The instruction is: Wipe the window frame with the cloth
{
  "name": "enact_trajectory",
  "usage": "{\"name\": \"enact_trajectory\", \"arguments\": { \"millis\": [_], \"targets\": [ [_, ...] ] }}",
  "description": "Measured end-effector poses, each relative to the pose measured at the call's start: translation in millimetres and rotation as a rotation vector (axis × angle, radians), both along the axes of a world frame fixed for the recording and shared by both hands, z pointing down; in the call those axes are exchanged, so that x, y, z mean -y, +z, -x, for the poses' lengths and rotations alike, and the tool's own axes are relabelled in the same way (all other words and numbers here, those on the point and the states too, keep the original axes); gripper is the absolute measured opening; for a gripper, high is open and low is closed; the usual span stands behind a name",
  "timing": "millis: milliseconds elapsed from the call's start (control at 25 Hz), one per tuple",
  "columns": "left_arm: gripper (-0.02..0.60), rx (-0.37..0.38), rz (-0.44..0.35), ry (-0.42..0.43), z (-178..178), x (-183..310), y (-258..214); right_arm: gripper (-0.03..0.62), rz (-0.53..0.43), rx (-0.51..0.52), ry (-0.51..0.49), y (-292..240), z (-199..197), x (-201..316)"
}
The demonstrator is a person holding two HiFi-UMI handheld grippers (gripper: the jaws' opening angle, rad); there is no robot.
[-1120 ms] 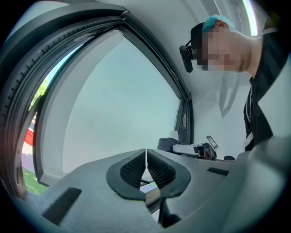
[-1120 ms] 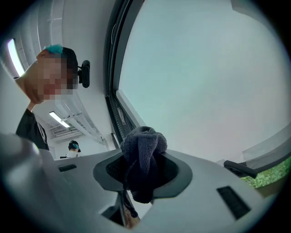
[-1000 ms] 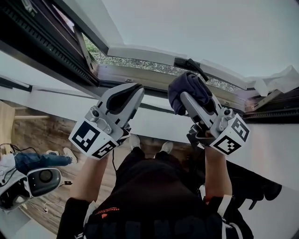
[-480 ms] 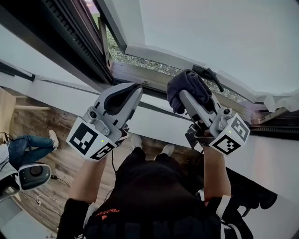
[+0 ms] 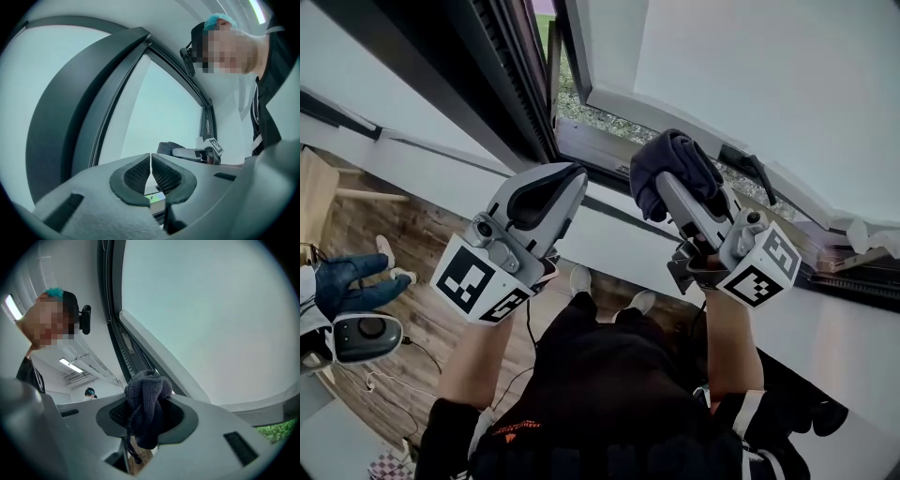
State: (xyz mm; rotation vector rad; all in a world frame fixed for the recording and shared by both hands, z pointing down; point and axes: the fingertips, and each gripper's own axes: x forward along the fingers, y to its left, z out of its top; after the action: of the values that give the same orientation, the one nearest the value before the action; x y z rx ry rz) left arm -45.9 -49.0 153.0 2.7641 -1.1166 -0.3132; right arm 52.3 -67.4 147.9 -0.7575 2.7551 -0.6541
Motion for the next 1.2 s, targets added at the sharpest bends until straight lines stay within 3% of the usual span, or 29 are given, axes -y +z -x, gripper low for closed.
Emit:
{"name": "enact_trajectory", "arguments": {
  "millis": [200, 520, 1200],
  "targets": [
    [0.026, 0.027, 0.010, -0.042, -0.9, -6.4, 0.1, 0.120, 0.011, 0.028, -0.030, 3.1, 2.2, 2.6],
    [0.026, 0.006, 0.075, -0.071, 47.2, 5.8, 30.9, 0.120, 0.068, 0.004, -0.048, 31.3, 58.0, 20.8],
    [0.026, -0.027, 0.111, -0.104, 94.5, 10.9, 54.7, 0.120, 0.070, -0.003, -0.066, 41.1, 116.9, 40.7]
  ]
}}
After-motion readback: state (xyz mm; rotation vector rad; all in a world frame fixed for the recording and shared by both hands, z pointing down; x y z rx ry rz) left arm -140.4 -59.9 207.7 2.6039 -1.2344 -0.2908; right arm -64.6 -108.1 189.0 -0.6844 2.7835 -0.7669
